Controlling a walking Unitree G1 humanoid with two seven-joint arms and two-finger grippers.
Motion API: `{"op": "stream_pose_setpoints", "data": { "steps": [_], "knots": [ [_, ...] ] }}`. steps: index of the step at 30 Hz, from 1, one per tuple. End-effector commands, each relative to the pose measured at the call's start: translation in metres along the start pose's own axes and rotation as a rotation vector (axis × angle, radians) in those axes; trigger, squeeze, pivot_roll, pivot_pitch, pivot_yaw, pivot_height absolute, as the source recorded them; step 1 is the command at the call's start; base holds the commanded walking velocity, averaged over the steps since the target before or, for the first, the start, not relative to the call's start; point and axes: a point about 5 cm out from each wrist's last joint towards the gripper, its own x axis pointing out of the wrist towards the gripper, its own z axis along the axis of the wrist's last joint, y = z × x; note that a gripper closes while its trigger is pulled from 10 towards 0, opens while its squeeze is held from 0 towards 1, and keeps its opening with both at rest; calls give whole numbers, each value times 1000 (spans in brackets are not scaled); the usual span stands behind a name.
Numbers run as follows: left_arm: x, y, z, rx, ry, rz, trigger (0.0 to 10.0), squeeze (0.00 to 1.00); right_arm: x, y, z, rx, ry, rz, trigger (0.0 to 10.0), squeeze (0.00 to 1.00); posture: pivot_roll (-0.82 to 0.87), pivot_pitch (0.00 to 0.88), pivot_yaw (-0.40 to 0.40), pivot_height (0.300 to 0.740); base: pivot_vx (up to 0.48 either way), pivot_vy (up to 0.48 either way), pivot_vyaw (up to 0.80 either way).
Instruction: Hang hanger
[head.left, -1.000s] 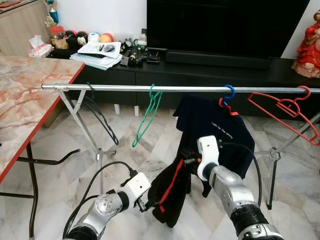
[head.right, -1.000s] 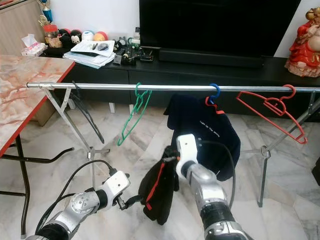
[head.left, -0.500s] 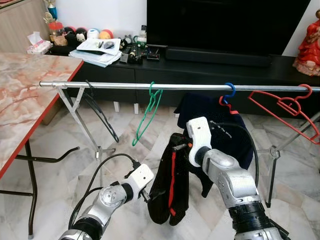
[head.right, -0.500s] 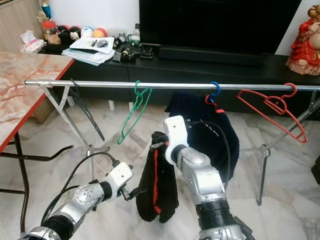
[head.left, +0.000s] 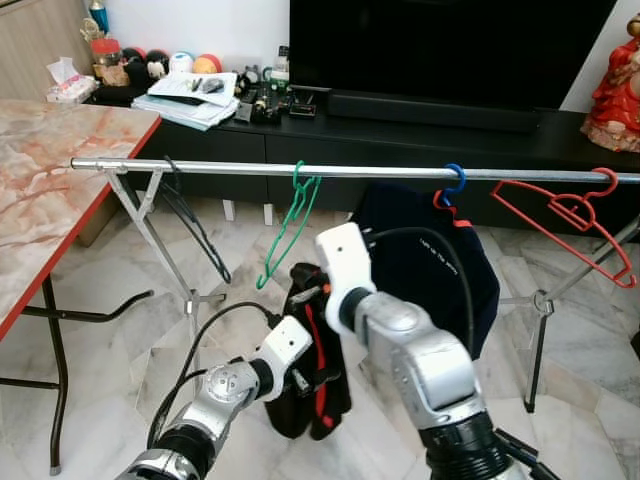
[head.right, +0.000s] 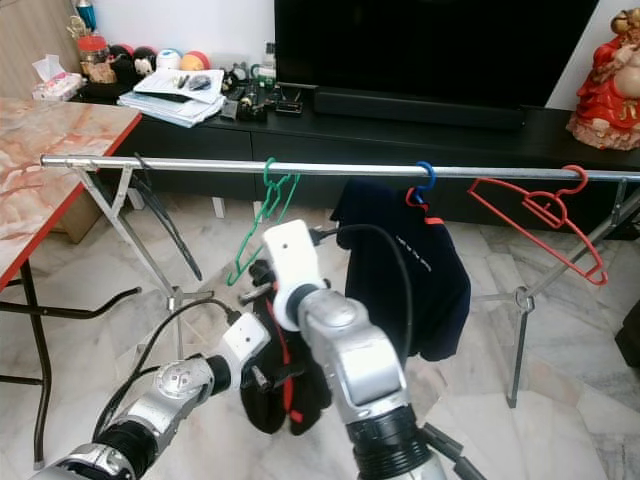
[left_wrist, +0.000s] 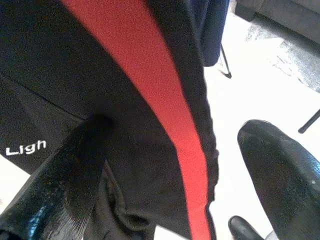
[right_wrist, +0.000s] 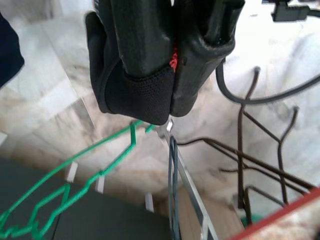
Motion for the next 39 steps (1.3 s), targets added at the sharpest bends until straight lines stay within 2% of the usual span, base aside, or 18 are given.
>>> {"op": "stream_pose_setpoints", "data": {
  "steps": [1, 3, 4, 7, 14, 19, 28, 29, 30, 31, 32, 39],
  "knots": [
    [0, 2, 1, 14, 14, 4, 10000, 0, 1, 0, 0, 5, 13, -12, 10000, 0, 7, 75, -51, 721, 0, 0, 0],
    [-2, 8, 0, 40, 32, 77, 10000, 0, 1, -3, 5, 28, 3, -44, 10000, 0, 4, 74, -51, 721, 0, 0, 0],
    [-2, 8, 0, 40, 32, 77, 10000, 0, 1, -3, 5, 28, 3, -44, 10000, 0, 4, 74, -51, 721, 0, 0, 0],
    [-5, 21, -1, 31, 55, 226, 10000, 0, 0, -2, 8, 25, -6, -33, 10000, 0, 4, 75, -52, 721, 0, 0, 0],
    [-10, 23, -11, 67, 110, 251, 10000, 0, -2, -2, 10, 36, -11, -37, 10000, 0, -1, 75, -50, 721, 0, 0, 0],
    [-14, 26, -17, 133, 154, 285, 10000, 0, -2, 0, 12, 33, -19, -29, 10000, 0, 3, 75, -53, 721, 0, 0, 0],
    [-18, 26, -26, 172, 203, 327, 10000, 0, -4, 1, 18, 27, -34, -10, 10000, 0, -7, 75, -54, 721, 0, 0, 0],
    [-19, 27, -26, 173, 202, 338, 7373, 0, -5, 1, 18, 31, -36, -8, 10000, 0, -7, 75, -54, 721, 0, 0, 0],
    [-19, 27, -26, 173, 202, 338, 7373, 0, -5, 1, 18, 31, -36, -8, 10000, 0, -7, 75, -54, 721, 0, 0, 0],
    [-19, 27, -26, 170, 198, 349, 1098, 0, -5, 2, 19, 33, -38, -7, 10000, 0, -7, 76, -54, 721, 0, 0, 0],
    [-19, 27, -26, 164, 193, 355, 0, 0, -5, 2, 19, 34, -40, -5, 10000, 0, -9, 76, -55, 721, 0, 0, 0],
    [-17, 24, -23, 114, 135, 373, 0, 0, -7, 6, 24, 63, -58, 24, 10000, 0, -12, 76, -54, 721, 0, 0, 0]
  ]
}}
